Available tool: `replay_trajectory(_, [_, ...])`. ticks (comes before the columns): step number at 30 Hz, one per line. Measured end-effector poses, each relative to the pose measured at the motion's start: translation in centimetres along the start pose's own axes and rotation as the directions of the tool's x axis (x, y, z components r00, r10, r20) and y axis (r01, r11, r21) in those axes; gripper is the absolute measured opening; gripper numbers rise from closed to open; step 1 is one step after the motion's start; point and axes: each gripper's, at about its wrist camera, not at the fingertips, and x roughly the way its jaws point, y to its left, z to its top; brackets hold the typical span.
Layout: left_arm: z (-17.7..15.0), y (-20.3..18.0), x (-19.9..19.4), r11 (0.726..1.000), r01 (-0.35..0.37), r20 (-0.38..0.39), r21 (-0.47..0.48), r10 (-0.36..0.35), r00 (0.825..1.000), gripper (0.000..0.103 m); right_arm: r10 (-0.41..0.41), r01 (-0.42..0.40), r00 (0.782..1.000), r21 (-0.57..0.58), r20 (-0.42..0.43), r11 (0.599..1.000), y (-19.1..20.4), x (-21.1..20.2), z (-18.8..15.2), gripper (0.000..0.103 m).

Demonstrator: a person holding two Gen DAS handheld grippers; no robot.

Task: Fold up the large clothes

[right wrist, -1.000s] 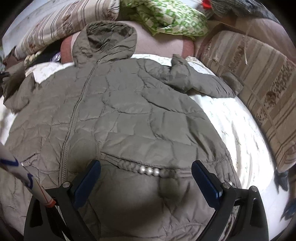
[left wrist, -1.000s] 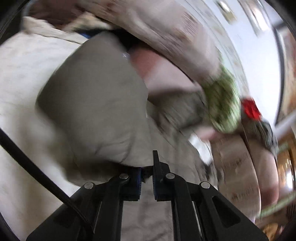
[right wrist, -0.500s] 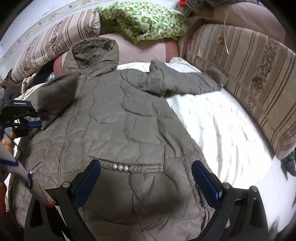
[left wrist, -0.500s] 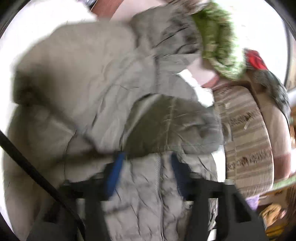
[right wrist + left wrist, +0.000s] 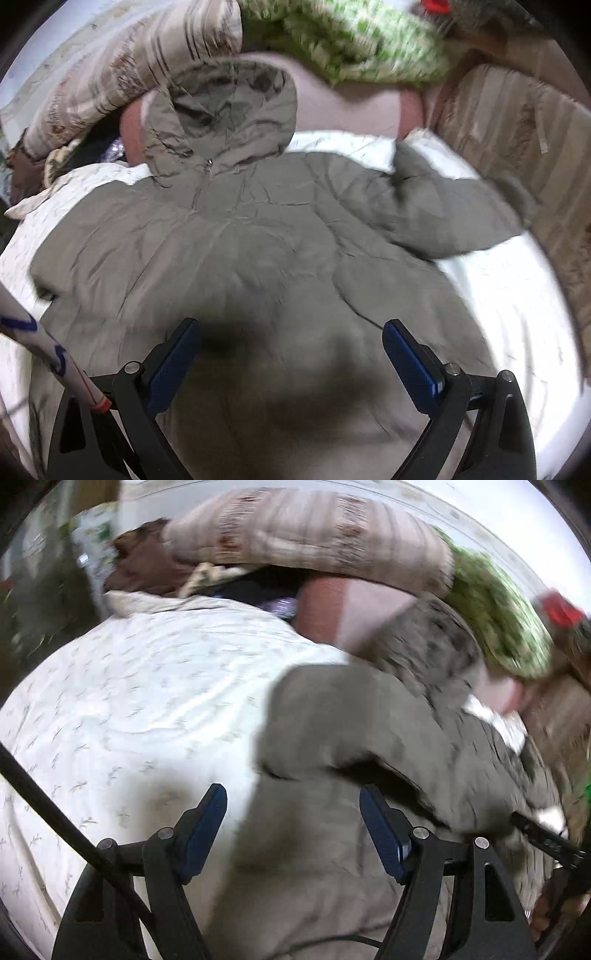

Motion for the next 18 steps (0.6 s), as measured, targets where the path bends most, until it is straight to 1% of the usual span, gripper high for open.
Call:
replay_trajectory(2, [0.9,1.3,0.5,0.998,-0.018,-0.004,-0.058,0.018,1.0,0.073,0.06,-0.056,0.995,0.05,-0.078,0.997,0.5,2.8,1.2,0.1])
replay_trajectory(3, [1.0,2.2,0.2,0.997,-0.021,-0.005,-0.078,0.021,1.0,0.073,0.088,-0.08,0.989,0.076,-0.116,0.994,0.7,3.8,1.5,0.095])
replay_trajectory(4, [1.1,2.9,0.1,0.995,-0.024,-0.005,-0.099,0.024,1.0,0.073,0.125,-0.111,0.981,0.096,-0.148,0.989,1.0,4.6,1.6,0.087])
replay_trajectory(5, [1.3,3.7,0.1,0.992,-0.031,-0.005,-0.121,0.031,1.0,0.073,0.156,-0.141,0.973,0.098,-0.171,0.985,1.4,5.0,1.7,0.069])
replay_trajectory(6, [1.2,3.9,0.1,0.99,-0.037,-0.007,-0.133,0.036,0.999,0.073,0.151,-0.141,0.969,0.068,-0.193,0.988,2.0,5.2,2.0,0.059])
replay_trajectory(7, [1.1,4.3,0.1,0.989,-0.043,-0.01,-0.143,0.042,0.999,0.073,0.149,-0.142,0.971,0.048,-0.186,0.989,2.2,5.0,2.2,0.048])
replay_trajectory(8, [1.2,4.4,0.2,0.987,-0.048,-0.013,-0.151,0.047,0.999,0.073,0.143,-0.14,0.973,0.026,-0.179,0.99,2.2,4.7,2.6,0.027])
replay_trajectory(9, [1.3,4.2,0.4,0.986,-0.053,-0.018,-0.155,0.051,0.999,0.073,0.143,-0.142,0.973,0.016,-0.18,0.99,1.8,4.5,3.3,0.023])
replay_trajectory(10, [1.2,4.2,0.5,0.986,-0.056,-0.024,-0.155,0.053,0.998,0.073,0.13,-0.129,0.976,0.018,-0.174,0.991,1.4,4.2,3.6,0.021])
replay_trajectory(11, [1.1,4.0,0.8,0.987,-0.061,-0.035,-0.15,0.056,0.998,0.073,0.082,-0.081,0.985,0.015,-0.154,0.997,0.6,3.9,4.3,0.018])
replay_trajectory(13, [1.0,3.5,1.1,0.989,-0.066,-0.049,-0.133,0.06,0.997,0.073,0.003,-0.002,0.992,0.004,-0.123,1.0,-0.7,3.6,5.3,0.016])
replay_trajectory(14, [0.9,3.1,1.3,0.99,-0.07,-0.056,-0.12,0.063,0.996,0.073,-0.038,0.039,0.993,0.007,-0.115,0.999,-1.6,3.7,5.8,0.015])
replay_trajectory(18, [0.5,1.6,2.2,0.993,-0.098,-0.087,-0.063,0.092,0.992,0.073,-0.13,0.132,0.985,0.01,-0.116,0.991,-3.6,5.3,6.7,0.014])
